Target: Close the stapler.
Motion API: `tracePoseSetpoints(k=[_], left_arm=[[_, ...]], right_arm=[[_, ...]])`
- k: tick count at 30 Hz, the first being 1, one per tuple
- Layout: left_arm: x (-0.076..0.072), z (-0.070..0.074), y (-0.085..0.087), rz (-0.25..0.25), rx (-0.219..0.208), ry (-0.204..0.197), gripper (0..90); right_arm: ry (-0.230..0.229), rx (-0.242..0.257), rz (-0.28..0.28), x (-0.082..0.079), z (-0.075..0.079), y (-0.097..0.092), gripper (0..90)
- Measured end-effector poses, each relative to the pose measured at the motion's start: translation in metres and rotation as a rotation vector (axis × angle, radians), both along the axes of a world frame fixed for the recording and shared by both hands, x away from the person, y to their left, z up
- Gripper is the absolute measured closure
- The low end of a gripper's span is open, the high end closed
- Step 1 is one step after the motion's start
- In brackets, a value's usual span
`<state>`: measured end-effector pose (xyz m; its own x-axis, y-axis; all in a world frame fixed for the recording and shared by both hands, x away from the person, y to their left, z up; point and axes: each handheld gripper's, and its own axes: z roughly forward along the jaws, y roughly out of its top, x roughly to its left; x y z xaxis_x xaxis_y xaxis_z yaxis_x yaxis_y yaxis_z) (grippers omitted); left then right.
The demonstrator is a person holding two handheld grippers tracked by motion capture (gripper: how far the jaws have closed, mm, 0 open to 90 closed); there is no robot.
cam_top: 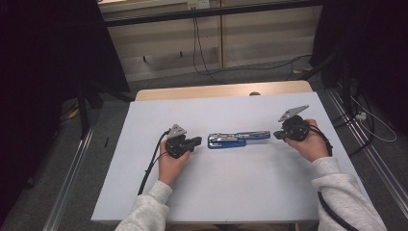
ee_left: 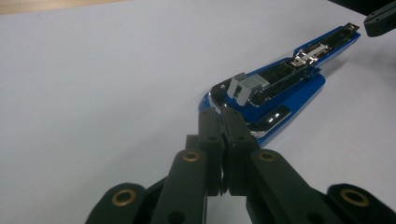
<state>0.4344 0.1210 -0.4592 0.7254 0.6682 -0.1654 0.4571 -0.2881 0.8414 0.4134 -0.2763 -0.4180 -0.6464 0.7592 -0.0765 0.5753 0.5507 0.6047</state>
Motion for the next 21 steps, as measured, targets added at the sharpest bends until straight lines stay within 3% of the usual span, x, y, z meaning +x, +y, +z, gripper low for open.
tracePoseSetpoints(k=[10, 15, 21], left_arm=[[0.003, -0.001, -0.008, -0.007, 0.056, 0.027, 90.0], [0.006, -0.002, -0.012, -0.011, 0.077, 0.054, 90.0], [0.007, -0.004, -0.018, -0.059, 0.12, 0.071, 90.0]], right_arm=[[0.023, -0.041, 0.008, 0.005, -0.011, 0.005, 90.0], [0.027, -0.035, 0.007, 0.007, -0.014, 0.007, 90.0], [0.03, -0.055, 0.015, 0.009, -0.015, 0.01, 90.0]])
